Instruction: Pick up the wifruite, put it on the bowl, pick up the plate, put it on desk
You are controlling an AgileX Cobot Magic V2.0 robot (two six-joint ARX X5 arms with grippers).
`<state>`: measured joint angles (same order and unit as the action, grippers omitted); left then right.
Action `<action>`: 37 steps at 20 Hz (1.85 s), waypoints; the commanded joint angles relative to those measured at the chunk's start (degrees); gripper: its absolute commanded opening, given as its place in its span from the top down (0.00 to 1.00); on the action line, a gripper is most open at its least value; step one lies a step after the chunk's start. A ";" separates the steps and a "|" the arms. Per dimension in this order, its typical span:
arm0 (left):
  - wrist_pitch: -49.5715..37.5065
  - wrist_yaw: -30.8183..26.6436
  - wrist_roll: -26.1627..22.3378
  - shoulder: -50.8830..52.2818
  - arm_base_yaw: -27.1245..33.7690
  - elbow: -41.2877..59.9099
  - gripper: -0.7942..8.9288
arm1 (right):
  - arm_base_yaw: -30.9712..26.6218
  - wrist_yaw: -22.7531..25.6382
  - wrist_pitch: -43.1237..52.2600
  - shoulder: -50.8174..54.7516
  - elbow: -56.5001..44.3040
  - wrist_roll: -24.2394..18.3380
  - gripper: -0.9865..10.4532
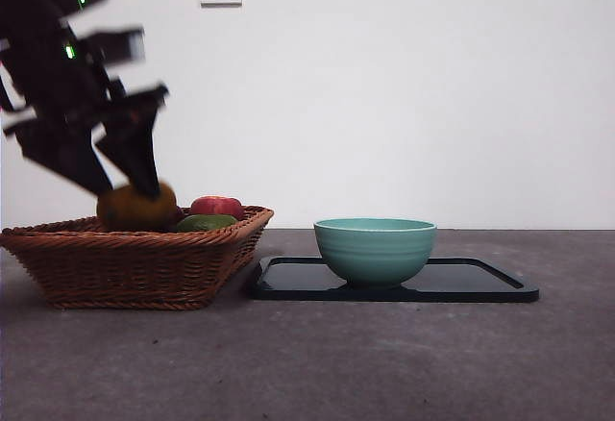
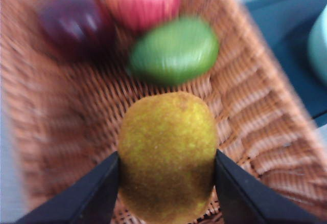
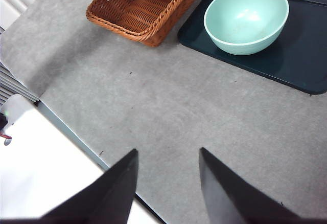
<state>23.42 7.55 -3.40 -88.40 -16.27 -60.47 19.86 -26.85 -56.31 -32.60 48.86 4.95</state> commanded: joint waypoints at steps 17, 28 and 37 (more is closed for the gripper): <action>2.25 0.15 1.57 -7.54 -0.98 -0.33 0.53 | 0.26 -0.11 0.59 -0.11 0.22 0.85 0.75; 4.11 0.57 2.86 2.32 -1.07 -3.82 0.49 | 0.26 -0.11 0.61 -0.11 0.22 1.07 0.75; 20.90 21.46 1.84 23.17 -2.14 -3.82 0.50 | 0.26 -0.11 1.40 -0.22 0.22 1.07 0.75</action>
<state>44.45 28.69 -0.78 -64.60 -18.28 -63.07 19.86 -26.85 -55.40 -32.60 48.86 5.43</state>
